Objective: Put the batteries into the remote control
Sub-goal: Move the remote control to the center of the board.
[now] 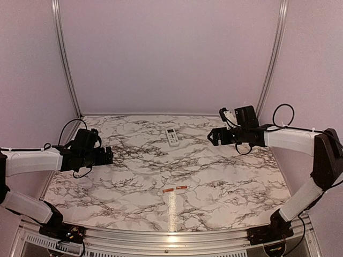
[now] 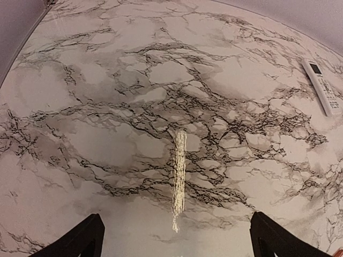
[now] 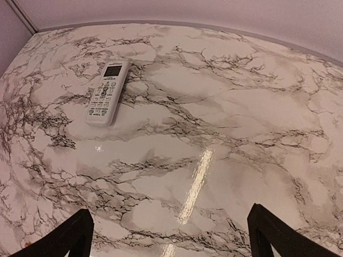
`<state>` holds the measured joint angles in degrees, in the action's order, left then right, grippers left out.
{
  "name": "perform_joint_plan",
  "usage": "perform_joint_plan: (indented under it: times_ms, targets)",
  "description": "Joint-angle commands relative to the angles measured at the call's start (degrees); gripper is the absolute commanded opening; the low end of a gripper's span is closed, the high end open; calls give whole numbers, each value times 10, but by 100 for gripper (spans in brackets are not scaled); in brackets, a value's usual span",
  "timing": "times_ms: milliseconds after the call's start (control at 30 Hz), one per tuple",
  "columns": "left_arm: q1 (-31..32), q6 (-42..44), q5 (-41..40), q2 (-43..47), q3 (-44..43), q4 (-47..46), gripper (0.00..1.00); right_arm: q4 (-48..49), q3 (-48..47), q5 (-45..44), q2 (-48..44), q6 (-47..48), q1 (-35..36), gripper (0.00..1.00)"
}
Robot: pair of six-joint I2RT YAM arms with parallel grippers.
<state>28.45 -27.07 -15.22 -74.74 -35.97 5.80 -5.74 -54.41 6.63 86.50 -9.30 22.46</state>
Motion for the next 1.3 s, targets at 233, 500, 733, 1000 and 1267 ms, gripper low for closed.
perform_joint_plan:
  times_ms: [233, 500, 733, 1000, 1267]
  targets:
    - [10, -23, -45, 57, 6, -29, 99, -135, -234, 32, 174, 32, 39, 99]
    - [10, -41, -32, 73, 15, -36, 99, -212, -388, -39, 321, 54, 95, 99]
    - [10, -45, -26, 80, 29, -52, 99, -242, -487, -36, 408, 46, 118, 99]
    - [10, -44, -26, 85, 32, -52, 99, -276, -596, -50, 489, 33, 135, 96]
    - [10, -43, -29, 114, 31, -50, 99, -310, -684, -113, 555, 30, 144, 93]
